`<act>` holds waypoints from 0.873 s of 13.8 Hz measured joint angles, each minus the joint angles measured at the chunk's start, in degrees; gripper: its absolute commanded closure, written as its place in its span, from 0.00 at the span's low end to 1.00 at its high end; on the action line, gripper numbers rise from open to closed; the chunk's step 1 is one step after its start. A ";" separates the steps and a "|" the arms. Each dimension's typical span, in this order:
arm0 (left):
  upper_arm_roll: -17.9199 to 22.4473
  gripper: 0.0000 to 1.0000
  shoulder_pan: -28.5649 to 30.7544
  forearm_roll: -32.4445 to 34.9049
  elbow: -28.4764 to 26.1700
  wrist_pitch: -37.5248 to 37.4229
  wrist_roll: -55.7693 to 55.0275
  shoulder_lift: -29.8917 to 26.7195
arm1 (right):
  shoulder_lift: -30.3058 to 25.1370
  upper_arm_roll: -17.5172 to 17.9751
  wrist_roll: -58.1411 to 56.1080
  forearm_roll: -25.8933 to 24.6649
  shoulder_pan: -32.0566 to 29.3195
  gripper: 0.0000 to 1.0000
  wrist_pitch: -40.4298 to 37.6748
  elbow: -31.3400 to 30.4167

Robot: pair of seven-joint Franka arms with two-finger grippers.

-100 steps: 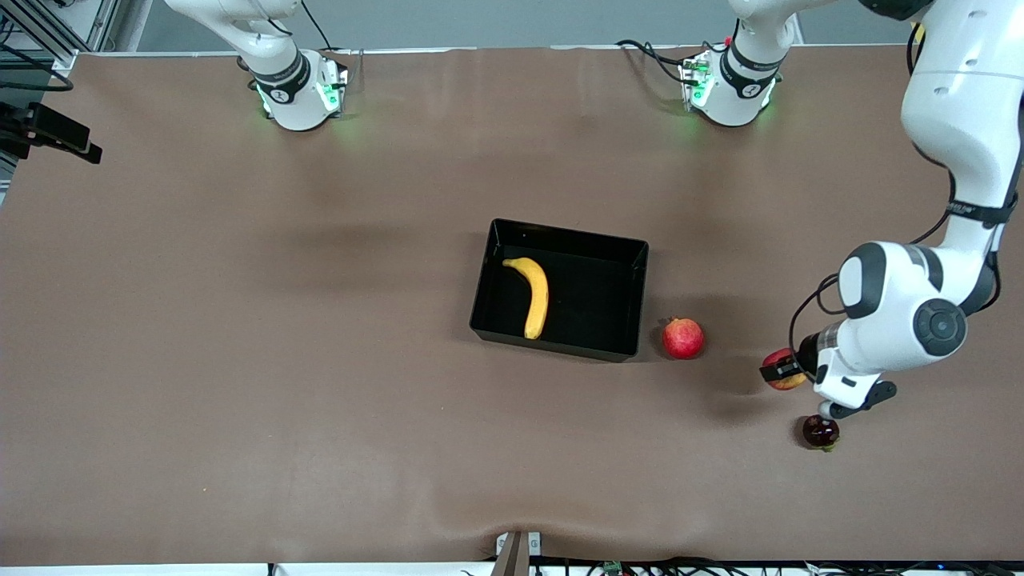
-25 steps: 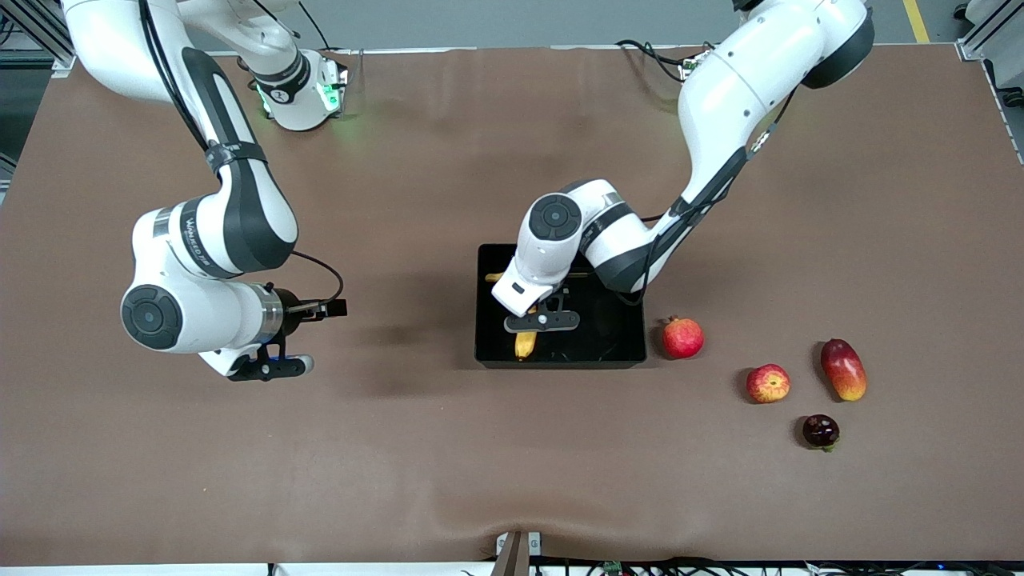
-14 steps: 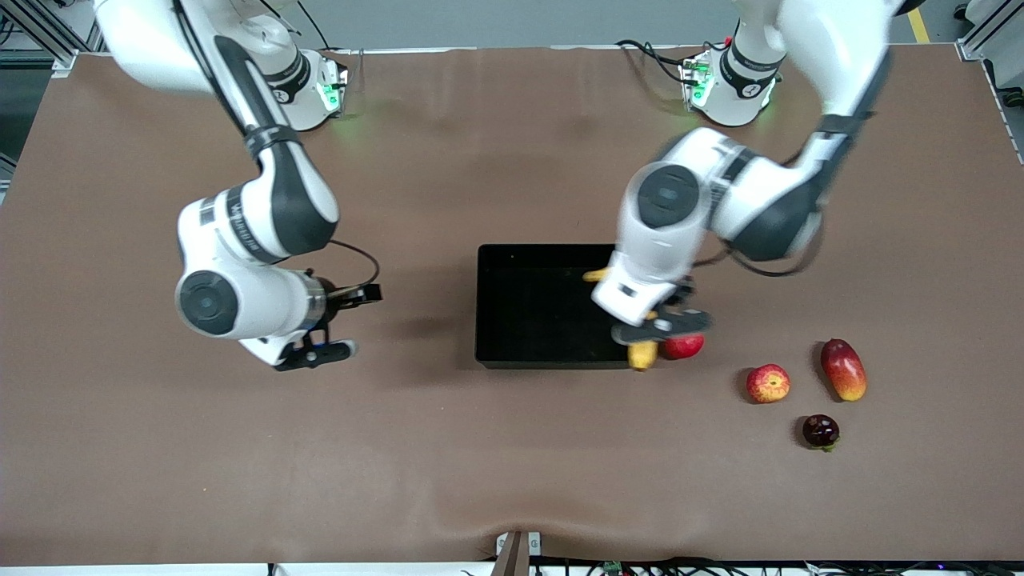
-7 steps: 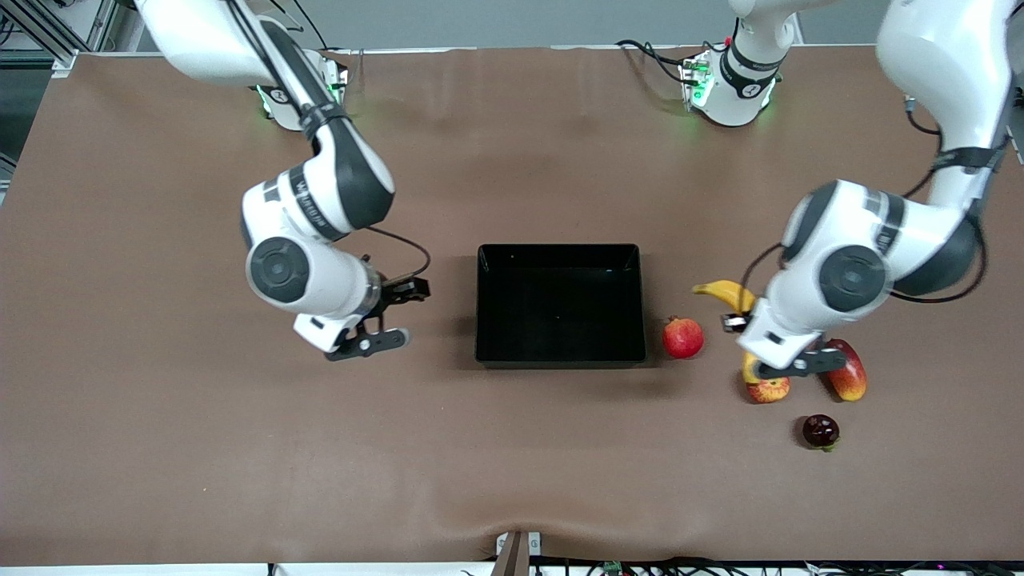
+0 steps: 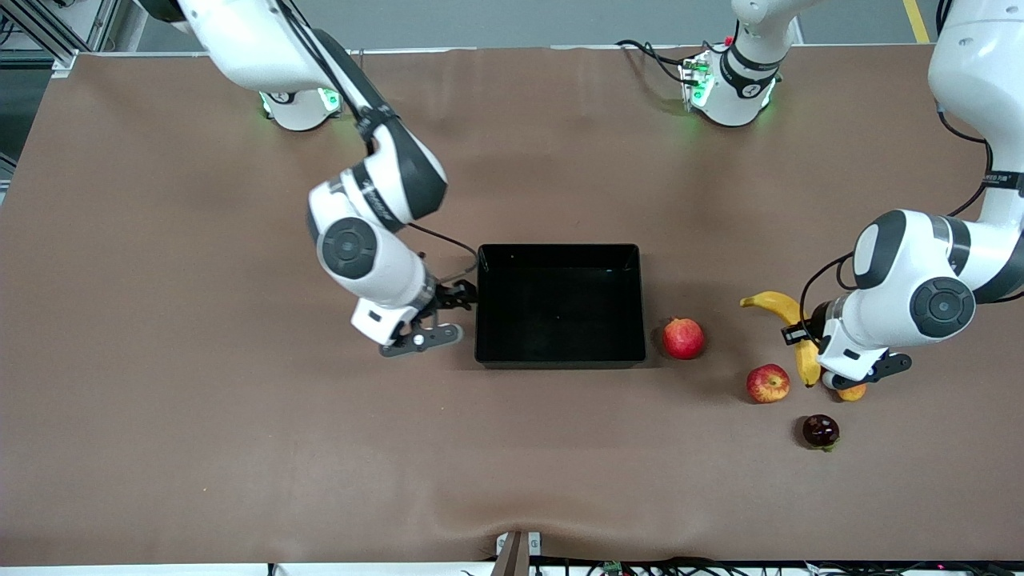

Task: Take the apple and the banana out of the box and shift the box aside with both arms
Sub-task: 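Carry the banana beside the apple while the right gripper reaches the box, then release the banana with the left gripper while the right gripper grips the box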

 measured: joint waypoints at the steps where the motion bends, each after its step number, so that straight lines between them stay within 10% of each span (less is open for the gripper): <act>1: 0.01 1.00 0.70 0.00 -1.37 2.08 -0.96 0.34 | 1.41 -0.01 0.40 0.00 1.01 0.00 2.31 0.00; 10: 0.72 1.00 2.24 1.56 -3.59 8.03 -10.50 4.48 | 6.74 -0.43 3.55 0.00 4.36 0.04 8.05 -0.16; 12: 1.51 1.00 2.48 2.17 -3.82 9.12 -10.52 5.43 | 6.99 -0.54 3.57 0.00 4.35 0.92 7.91 -1.14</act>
